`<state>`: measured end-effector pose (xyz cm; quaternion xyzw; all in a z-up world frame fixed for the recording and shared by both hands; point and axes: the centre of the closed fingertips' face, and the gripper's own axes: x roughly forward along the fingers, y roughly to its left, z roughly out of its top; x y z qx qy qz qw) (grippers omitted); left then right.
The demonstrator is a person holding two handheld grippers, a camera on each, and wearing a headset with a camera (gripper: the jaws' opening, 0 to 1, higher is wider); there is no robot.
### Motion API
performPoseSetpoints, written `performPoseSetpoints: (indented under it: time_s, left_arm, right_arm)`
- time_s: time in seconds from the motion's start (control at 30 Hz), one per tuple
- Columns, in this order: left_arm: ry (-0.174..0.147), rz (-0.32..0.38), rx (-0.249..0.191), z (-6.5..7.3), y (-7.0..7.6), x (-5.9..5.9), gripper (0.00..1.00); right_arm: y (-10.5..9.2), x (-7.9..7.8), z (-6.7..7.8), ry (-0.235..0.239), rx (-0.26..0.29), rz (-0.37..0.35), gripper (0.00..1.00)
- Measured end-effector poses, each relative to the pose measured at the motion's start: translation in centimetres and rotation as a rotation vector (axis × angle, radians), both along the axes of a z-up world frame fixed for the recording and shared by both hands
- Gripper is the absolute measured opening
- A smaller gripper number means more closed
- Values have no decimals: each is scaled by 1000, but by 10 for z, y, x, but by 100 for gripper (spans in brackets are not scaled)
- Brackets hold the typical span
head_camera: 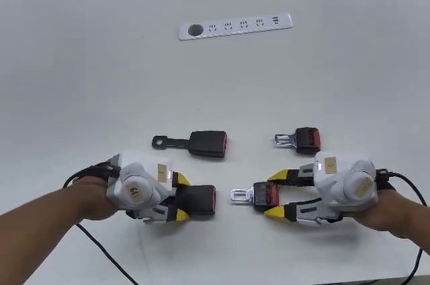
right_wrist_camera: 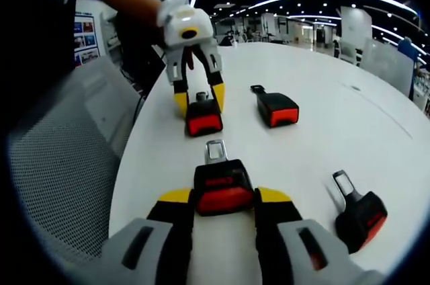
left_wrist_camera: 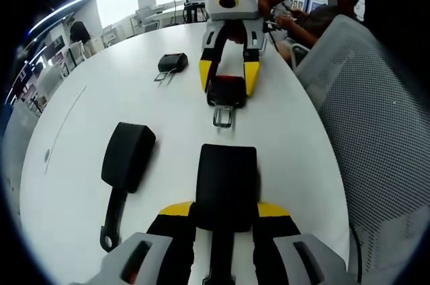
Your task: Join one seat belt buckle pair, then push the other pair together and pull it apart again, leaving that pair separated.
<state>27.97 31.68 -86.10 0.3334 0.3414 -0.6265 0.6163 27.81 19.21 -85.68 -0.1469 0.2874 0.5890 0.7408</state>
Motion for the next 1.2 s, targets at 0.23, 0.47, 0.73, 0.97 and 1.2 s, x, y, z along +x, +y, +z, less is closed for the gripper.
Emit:
performPoseSetpoints:
  time_s: [0.23,0.47,0.73,0.97,1.2]
  left_arm:
    - [2,2,1,-1,0,0,35]
    - [2,2,3,-1,0,-1,35]
    - [1,8,3,-1,1,-1,35]
    - [0,6,19,-1,0,-1,35]
    - [4,-25,32,-1,1,0,34]
  right_arm:
    - [18,0,1,5,30,3,37]
    - [34,-5,2,-14,17,51,37]
    - [42,-8,1,-5,17,48,37]
    - [45,-8,1,15,21,16,36]
    - [51,-7,1,25,4,16,36]
